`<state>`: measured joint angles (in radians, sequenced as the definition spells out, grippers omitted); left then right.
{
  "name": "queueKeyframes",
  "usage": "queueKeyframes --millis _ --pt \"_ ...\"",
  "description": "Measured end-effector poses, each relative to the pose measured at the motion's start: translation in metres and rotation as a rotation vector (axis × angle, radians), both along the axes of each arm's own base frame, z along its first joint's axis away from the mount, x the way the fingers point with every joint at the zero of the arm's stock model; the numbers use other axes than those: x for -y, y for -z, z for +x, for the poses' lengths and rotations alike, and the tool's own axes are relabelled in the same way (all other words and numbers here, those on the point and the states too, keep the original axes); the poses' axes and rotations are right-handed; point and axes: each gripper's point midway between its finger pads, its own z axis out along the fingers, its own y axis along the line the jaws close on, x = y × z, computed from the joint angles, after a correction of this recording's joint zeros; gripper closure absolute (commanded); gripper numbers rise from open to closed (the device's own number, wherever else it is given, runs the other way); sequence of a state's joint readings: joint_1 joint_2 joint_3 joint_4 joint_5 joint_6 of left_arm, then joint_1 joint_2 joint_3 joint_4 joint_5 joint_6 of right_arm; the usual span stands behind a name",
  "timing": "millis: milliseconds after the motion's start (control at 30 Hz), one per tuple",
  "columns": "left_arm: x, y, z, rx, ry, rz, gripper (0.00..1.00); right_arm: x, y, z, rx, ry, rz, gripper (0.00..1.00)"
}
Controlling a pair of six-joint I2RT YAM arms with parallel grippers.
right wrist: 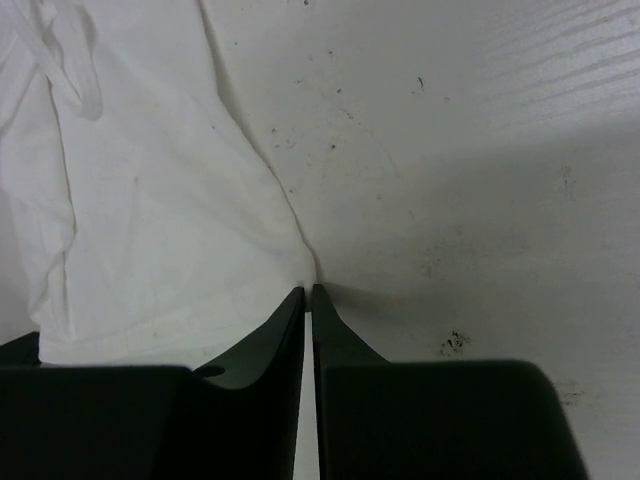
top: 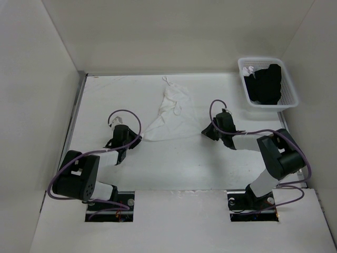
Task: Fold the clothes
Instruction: Flatten the tank top out
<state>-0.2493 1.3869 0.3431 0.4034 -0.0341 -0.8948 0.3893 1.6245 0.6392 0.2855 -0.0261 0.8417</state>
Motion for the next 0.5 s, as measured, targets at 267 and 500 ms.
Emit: queueKeyframes --millis 267,500 --pt "0.000 -0.023 -0.010 0.007 0.011 0.002 1.00 0.008 -0.025 -0.009 0.079 0.017 0.000 1.00" --pt "0.001 -0.192 -0.001 0.372 -0.004 -0.080 1.00 0.007 -0.194 -0.039 0.483 0.001 0.070 1.00"
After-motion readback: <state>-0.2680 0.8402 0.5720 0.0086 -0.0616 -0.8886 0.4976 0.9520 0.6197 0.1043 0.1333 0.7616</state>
